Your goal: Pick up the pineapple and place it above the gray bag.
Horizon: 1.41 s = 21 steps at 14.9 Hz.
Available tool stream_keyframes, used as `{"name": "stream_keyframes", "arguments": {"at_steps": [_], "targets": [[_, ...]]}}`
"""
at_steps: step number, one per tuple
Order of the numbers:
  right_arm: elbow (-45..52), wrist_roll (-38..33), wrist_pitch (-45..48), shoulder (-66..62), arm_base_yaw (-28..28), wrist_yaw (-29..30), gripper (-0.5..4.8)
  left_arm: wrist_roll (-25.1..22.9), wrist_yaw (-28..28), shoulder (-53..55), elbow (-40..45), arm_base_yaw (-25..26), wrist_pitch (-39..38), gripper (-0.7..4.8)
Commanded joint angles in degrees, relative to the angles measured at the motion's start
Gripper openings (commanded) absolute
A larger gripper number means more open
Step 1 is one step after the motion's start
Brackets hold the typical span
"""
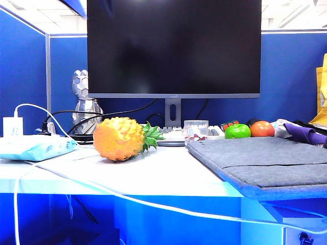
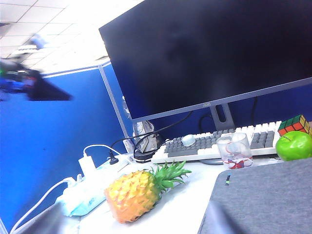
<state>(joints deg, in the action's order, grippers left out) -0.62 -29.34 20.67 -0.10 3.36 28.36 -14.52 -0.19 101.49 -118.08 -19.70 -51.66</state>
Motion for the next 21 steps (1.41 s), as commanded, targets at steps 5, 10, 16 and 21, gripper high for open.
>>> {"name": "stream_keyframes", "arguments": {"at_steps": [5,10,16,21], "targets": [[0.33,2.14,2.14,-10.05,-0.11,-5.46,4.79,0.13,-3.89,12.94,-2.84,-4.04,-0.09,4.79],[-18.67,6.97,6.23,-40.87,-0.13,7.56,4.79,-0.11,-2.29,22.58,-6.6,-4.7,5.55,4.79],[-32.59,8.57,9.09,-61.64,-8.94,17.81,4.79,-4.76,1.49,32.2,-16.26,-3.65,10.05,4.79],[-32.59,8.52,11.37,-61.77,-10.84,19.39,4.79,-5.53,0.31,39.67,-19.15,-2.03,8.81,4.79]]}}
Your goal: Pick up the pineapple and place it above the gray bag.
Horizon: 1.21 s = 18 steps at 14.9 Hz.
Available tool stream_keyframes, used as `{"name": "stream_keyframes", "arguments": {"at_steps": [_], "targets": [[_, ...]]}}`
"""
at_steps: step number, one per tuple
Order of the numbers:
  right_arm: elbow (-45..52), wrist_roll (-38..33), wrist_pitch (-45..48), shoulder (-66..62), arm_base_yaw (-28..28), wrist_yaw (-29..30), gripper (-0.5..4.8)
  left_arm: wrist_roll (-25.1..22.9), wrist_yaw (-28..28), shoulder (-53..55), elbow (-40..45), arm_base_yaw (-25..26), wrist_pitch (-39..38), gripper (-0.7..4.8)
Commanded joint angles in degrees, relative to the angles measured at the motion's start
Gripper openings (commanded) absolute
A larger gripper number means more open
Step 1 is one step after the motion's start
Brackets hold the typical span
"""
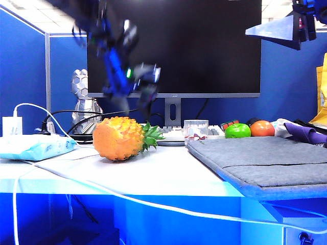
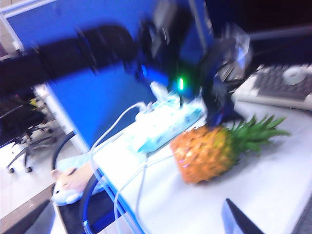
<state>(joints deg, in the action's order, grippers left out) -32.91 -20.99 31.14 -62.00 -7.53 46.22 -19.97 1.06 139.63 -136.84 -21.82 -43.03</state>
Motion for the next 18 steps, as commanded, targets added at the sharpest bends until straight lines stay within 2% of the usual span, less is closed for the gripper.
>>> {"name": "stream_keyframes", "arguments": {"at_steps": [1,4,8,9,10,12,13,16,18], "targets": [[-0.31,0.22,0.9,0.13,0.04,1.51,4.79,-0.02,-1.84,2.38,-0.39,0.02,0.26,4.79],[-0.28,0.31,0.92,0.13,0.04,1.46,4.79,0.92,-4.31,3.54,-0.42,-1.29,0.7,4.79],[-0.28,0.48,1.14,0.11,0.04,1.49,4.79,1.31,-8.79,4.5,-0.39,-2.45,-3.23,4.79],[-0.28,0.46,1.22,0.13,0.04,1.51,4.79,1.57,-8.83,4.98,-0.39,-2.6,-3.67,4.36],[-0.28,0.44,1.31,0.13,0.04,1.53,4.79,1.51,-8.92,5.57,-0.39,-2.62,-4.76,3.66],[-0.28,0.44,1.31,0.13,0.02,1.53,4.79,1.6,-9.22,6.51,-0.39,-2.97,-5.64,0.46],[-0.28,0.46,1.33,0.13,0.02,1.49,4.79,1.75,-9.25,6.51,-0.39,-3.1,-5.22,-0.06],[-0.28,1.64,1.27,-0.22,0.04,-0.63,4.79,2.01,-12.87,6.47,-6.58,-4.11,-6.14,-0.06],[-0.22,2.84,0.02,-1.44,0.04,-1.2,4.79,4.26,-17.16,6.43,-14.03,-4.26,-5.95,-0.06]]}}
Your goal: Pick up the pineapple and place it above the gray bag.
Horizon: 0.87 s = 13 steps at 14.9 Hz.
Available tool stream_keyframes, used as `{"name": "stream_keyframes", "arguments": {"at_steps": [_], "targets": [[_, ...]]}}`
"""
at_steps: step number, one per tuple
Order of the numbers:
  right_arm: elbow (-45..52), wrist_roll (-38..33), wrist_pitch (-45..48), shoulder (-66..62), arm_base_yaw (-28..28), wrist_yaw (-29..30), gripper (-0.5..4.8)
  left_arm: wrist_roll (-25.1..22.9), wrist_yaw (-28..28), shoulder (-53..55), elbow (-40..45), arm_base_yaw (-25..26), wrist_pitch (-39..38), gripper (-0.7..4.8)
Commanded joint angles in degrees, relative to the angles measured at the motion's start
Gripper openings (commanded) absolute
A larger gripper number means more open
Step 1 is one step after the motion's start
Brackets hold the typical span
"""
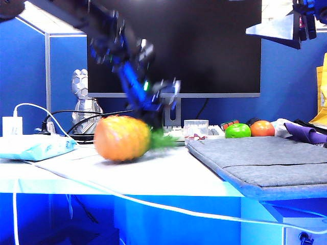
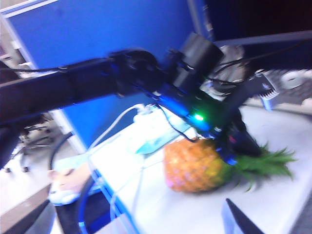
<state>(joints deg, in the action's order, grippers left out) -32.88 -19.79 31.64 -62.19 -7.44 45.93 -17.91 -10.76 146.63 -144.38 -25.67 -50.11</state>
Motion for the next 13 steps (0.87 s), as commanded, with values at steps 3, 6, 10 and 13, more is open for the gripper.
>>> {"name": "stream_keyframes", "arguments": {"at_steps": [3,6,10,13], "targets": [[-0.24,1.7,-1.53,-2.12,-0.07,0.39,4.79,1.75,-5.6,-0.63,-8.85,-0.42,-2.1,-0.05],[-0.24,1.9,-1.44,-2.12,-0.07,0.46,4.79,0.11,-4.5,-0.63,-8.9,-0.42,-3.91,-0.06],[-0.24,2.71,-2.16,-2.14,-0.04,0.42,4.79,2.58,-7.74,-0.66,-13.64,-0.55,-2.01,-0.06],[-0.24,3.87,-3.13,-2.16,0.04,0.24,4.79,8.61,-14.47,-0.72,-19.78,-0.52,3.78,-0.06]]}}
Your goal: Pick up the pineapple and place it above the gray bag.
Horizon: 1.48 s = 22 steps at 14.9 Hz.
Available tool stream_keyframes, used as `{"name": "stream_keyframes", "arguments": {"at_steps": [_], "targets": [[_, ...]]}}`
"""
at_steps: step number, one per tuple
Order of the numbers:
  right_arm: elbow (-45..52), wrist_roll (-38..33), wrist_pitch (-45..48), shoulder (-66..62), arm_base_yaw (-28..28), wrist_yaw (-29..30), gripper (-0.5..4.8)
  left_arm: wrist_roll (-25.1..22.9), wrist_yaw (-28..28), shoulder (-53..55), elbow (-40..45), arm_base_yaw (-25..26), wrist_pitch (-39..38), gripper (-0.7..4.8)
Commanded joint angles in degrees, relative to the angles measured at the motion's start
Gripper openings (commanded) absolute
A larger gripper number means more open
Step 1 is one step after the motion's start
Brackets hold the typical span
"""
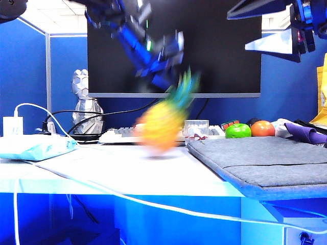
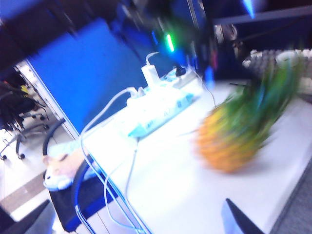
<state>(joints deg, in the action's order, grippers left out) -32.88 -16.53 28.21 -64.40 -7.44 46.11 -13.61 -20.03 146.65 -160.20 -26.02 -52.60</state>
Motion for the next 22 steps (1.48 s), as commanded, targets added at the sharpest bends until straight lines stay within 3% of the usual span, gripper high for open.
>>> {"name": "stream_keyframes", "arguments": {"at_steps": [1,4,7,11,15,22], "targets": [[-0.24,1.03,0.24,0.04,0.07,-0.11,4.79,5.57,-7.5,-0.74,-4.48,-0.17,7.17,-0.06],[-0.24,6.25,-3.87,0.04,0.85,-4.87,4.79,10.91,-17.88,-0.74,-4.81,-0.59,11.61,-0.06],[-0.24,9.07,-7.41,0.04,5.57,-6.47,4.79,15.78,-26.27,-0.72,-4.83,-1.9,18.14,-0.05],[-0.24,6.8,-6.93,0.17,14.08,-3.15,4.79,15.89,-29.4,-0.17,-4.11,-5.53,23.23,-0.06],[-0.26,5.51,-4.79,0.2,14.53,-0.76,4.79,15.98,-34.01,5.4,-4.11,-9.49,34.29,-0.06],[-0.26,6.1,-5.27,0.17,14.67,0.07,4.79,19.63,-34.69,13.84,-4.11,-9.18,43.21,-0.06]]}}
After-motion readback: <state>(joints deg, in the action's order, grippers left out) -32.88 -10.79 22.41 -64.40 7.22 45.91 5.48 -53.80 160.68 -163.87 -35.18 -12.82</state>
